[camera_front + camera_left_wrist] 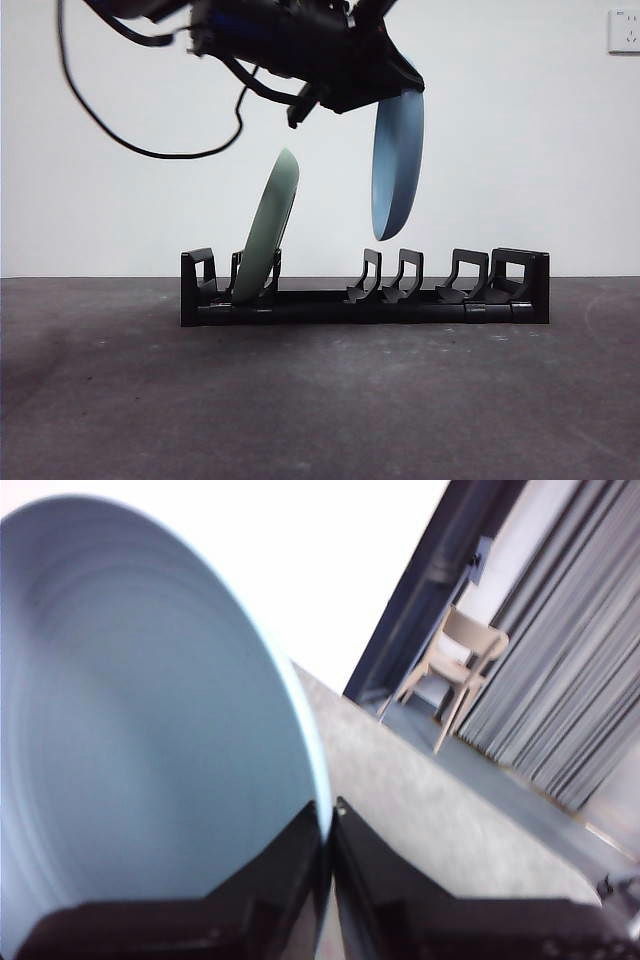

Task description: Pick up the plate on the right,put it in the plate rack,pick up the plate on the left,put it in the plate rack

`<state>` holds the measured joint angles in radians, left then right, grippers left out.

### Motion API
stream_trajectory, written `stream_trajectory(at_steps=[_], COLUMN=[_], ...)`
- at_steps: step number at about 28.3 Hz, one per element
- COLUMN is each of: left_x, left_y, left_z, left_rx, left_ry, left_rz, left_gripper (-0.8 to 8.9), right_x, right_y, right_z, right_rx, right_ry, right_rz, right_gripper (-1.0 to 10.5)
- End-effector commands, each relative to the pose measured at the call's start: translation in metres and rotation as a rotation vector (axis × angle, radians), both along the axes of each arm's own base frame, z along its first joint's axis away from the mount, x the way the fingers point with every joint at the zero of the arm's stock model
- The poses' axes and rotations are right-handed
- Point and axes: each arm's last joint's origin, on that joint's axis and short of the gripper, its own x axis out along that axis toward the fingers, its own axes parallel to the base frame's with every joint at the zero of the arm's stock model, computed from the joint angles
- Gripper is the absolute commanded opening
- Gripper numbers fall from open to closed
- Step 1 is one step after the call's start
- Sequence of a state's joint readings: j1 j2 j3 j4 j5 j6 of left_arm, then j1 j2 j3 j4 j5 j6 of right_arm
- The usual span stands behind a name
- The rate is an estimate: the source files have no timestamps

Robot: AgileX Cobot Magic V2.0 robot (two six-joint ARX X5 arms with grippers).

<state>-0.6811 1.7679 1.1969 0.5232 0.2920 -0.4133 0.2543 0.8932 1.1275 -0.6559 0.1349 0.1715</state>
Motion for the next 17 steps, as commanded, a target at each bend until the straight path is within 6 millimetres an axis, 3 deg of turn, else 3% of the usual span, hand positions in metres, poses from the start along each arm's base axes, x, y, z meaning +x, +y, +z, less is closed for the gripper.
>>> stream_trajectory(at_steps=[1,5,9,17], left_x=[0.014,0.033,0.046,0.057], left_y=[-0.008,-0.015,-0.02,-0.018], left_z=[0.009,0.008,-0.004,-0.033], left_rx=[-0.025,-0.015,0.0,0.1], left_ry=[-0.012,0.0,0.023,0.097], left_rz=[0.002,0.014,0.003,0.034], left_gripper=[-0.09,-0.09,-0.09,-0.09], right_x=[0.002,0.004,0.007,0.015], right_y=[0.0,0.001,0.002,0.004], right_z=[-0.001,-0.002,-0.004,-0.008], right_rx=[0.002,-0.001,-0.004,-0.019], right_ry=[0.0,0.009,0.018,0.046], right_rz=[-0.004,-0.003,-0.004,0.0], right_gripper=[2.1,2.1,2.1,2.1])
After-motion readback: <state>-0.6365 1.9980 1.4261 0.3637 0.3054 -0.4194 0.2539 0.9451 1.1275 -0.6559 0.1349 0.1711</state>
